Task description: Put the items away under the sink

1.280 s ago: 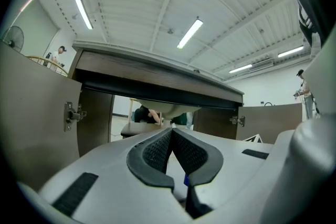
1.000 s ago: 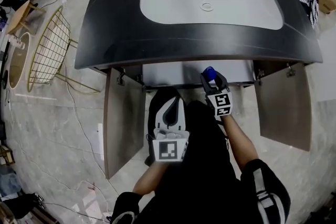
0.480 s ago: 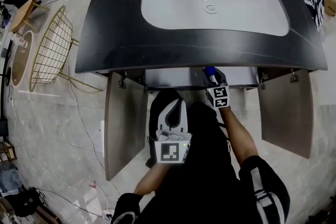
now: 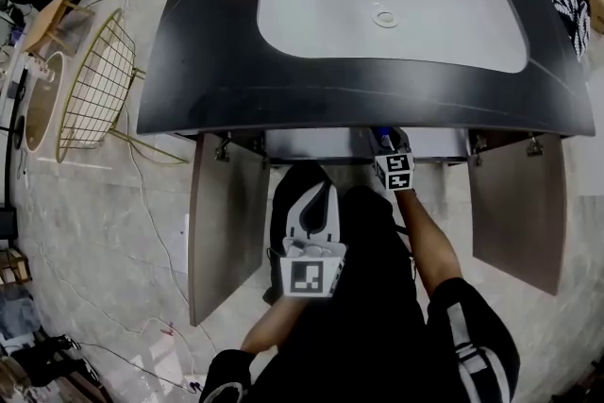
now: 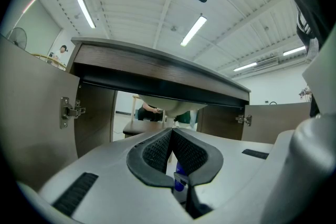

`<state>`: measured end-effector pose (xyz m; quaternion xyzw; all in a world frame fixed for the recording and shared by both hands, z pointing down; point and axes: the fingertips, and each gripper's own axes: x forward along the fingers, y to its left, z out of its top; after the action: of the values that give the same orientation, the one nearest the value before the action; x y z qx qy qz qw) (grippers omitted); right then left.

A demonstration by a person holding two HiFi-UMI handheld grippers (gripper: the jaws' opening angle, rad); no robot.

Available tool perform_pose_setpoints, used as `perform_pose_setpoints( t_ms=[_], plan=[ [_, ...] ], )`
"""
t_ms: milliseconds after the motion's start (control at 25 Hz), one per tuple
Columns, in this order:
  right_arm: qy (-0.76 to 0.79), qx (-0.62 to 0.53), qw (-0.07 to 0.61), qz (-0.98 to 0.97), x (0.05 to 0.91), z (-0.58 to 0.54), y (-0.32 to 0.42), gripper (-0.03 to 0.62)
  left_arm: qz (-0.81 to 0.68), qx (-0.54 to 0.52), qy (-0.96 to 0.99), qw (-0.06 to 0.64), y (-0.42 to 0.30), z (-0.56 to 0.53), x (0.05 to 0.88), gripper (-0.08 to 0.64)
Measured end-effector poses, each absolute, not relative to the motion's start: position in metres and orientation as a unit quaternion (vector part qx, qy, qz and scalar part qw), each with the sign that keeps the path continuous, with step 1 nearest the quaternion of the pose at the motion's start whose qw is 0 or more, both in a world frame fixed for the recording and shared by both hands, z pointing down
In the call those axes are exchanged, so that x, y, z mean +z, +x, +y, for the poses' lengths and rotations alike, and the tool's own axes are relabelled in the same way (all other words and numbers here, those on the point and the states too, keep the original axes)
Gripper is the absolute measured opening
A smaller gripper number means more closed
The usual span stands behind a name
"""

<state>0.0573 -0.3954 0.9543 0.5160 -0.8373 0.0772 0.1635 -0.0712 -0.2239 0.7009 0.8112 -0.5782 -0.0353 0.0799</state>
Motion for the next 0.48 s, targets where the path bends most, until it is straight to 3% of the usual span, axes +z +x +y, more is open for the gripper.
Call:
perform_pose_setpoints(
  t_ms=[480],
  plan=[
    [0.514, 0.098, 0.175, -0.834, 0.984, -0.39, 0.064, 0.157, -0.579, -0.029, 0.81, 0.083, -0.068, -0.228, 0.706, 0.015]
  ],
)
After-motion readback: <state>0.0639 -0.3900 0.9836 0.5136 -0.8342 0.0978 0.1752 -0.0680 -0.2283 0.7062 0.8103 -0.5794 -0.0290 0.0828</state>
